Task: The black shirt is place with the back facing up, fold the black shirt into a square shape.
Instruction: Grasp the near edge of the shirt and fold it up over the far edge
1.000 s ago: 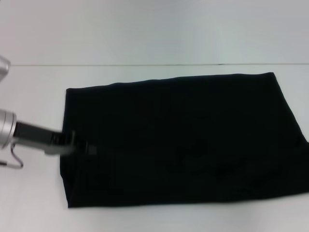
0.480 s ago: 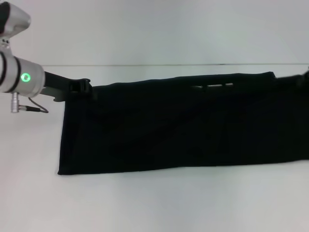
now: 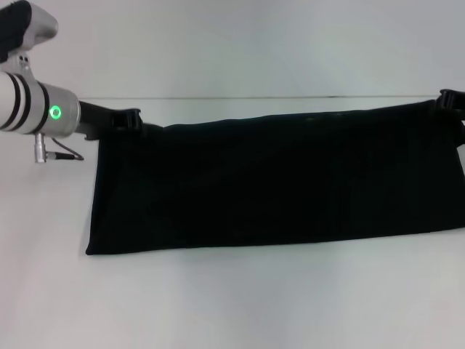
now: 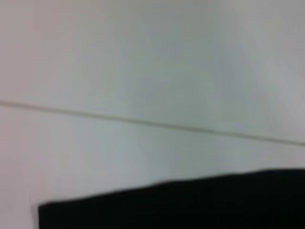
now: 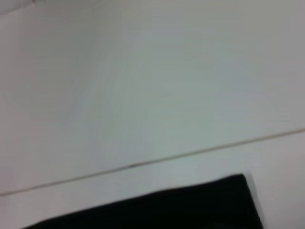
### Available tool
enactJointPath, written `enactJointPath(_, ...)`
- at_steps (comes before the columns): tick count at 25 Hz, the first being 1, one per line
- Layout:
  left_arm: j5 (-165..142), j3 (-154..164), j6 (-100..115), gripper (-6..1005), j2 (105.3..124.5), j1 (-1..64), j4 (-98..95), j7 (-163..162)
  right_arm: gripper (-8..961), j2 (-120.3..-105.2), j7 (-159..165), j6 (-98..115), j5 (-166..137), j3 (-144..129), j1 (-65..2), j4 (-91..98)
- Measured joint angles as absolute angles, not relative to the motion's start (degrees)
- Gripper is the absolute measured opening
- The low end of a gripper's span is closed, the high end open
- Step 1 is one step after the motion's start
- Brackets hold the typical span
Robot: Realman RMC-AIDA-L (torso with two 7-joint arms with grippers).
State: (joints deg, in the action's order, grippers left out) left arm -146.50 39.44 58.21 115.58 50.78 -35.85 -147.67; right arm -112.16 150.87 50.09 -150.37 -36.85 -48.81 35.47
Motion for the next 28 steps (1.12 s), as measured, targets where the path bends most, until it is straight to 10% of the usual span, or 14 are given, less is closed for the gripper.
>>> enactJointPath(28,-144.5,39.4,49.7,28,117.59,51.3,-35.3,-148.1,100,-113.06,150.4,37.2,-148.5,-39.4,-52.4,28.8)
